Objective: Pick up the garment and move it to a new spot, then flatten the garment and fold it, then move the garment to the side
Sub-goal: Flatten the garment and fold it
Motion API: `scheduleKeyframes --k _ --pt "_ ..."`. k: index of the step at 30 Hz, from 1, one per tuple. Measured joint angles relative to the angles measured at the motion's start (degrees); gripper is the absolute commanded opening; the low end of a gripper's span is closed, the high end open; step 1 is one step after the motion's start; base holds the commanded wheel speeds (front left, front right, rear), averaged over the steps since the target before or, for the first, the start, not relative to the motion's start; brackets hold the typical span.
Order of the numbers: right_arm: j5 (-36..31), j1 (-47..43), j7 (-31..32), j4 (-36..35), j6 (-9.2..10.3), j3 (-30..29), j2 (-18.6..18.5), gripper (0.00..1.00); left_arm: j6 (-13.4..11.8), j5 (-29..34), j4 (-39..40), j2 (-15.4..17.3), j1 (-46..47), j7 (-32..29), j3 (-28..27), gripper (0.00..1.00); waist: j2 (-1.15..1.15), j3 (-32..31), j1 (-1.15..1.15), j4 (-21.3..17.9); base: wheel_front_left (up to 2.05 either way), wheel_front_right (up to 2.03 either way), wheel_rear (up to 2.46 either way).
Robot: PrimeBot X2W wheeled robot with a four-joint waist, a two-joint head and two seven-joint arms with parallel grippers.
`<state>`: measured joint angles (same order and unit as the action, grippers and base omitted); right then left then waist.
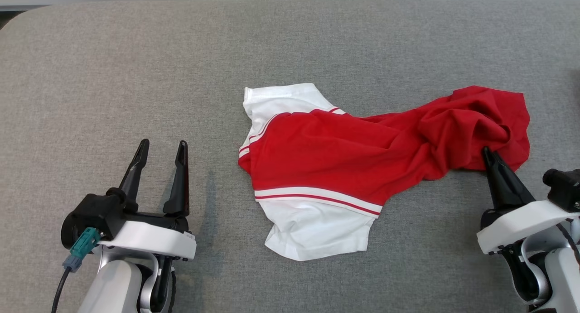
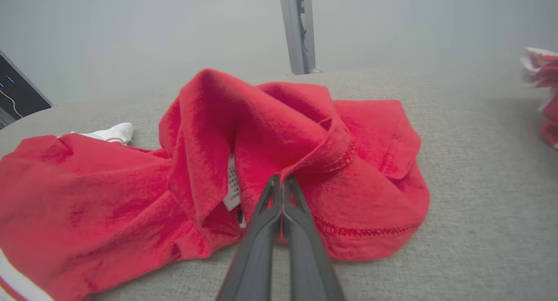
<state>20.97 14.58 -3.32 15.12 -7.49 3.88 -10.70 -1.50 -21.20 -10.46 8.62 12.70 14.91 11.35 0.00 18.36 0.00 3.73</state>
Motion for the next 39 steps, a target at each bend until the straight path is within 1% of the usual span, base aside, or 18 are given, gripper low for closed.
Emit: scheduleKeyframes --k 3,8,15,23,29,34,39 --pt "0.1 -1.2 -0.7 -2.1 0.0 -1.2 -0.5 0.0 -0.1 0.0 -0.1 0.1 -0.2 0.1 -0.5 1.0 0.0 -0.4 0.0 -0.8 0.0 0.0 0.0" --pt "-0.9 -4.0 -0.1 -7.5 0.0 -3.7 -0.9 0.0 -0.1 0.1 0.2 0.2 -0.6 0.1 -0.7 1.0 0.0 -1.2 0.0 -2.5 0.0 0.0 0.0" --pt "-2.5 -7.2 3.5 -16.7 0.0 -6.9 -1.1 0.0 -0.2 0.4 0.6 0.5 -0.7 0.1 -0.8 1.0 0.0 -1.5 0.0 -4.2 0.0 0.0 0.0" --pt "-3.8 -10.2 7.4 -27.8 -0.01 -11.1 -1.2 0.0 -0.5 0.4 0.8 1.0 -1.0 0.2 -1.1 1.0 0.0 -1.6 0.0 -5.0 0.0 0.0 0.0" --pt "-4.3 -11.3 9.5 -34.8 -0.01 -13.0 -1.0 0.0 -0.5 0.3 1.0 1.1 -1.7 0.2 -1.1 1.0 0.0 -1.8 0.0 -5.5 0.0 0.0 0.0" --pt "-4.2 -11.4 10.9 -37.5 -0.01 -13.8 -0.8 0.0 -0.5 0.3 1.1 1.2 -1.7 0.2 -0.9 1.0 0.0 -1.9 0.0 -5.7 0.0 0.0 0.0" --pt "-3.3 -11.1 11.4 -35.9 -0.01 -13.0 -0.5 0.0 -0.3 0.3 1.1 1.0 -1.5 0.2 -0.3 1.0 0.0 -1.5 0.0 -5.0 0.0 0.0 0.0"
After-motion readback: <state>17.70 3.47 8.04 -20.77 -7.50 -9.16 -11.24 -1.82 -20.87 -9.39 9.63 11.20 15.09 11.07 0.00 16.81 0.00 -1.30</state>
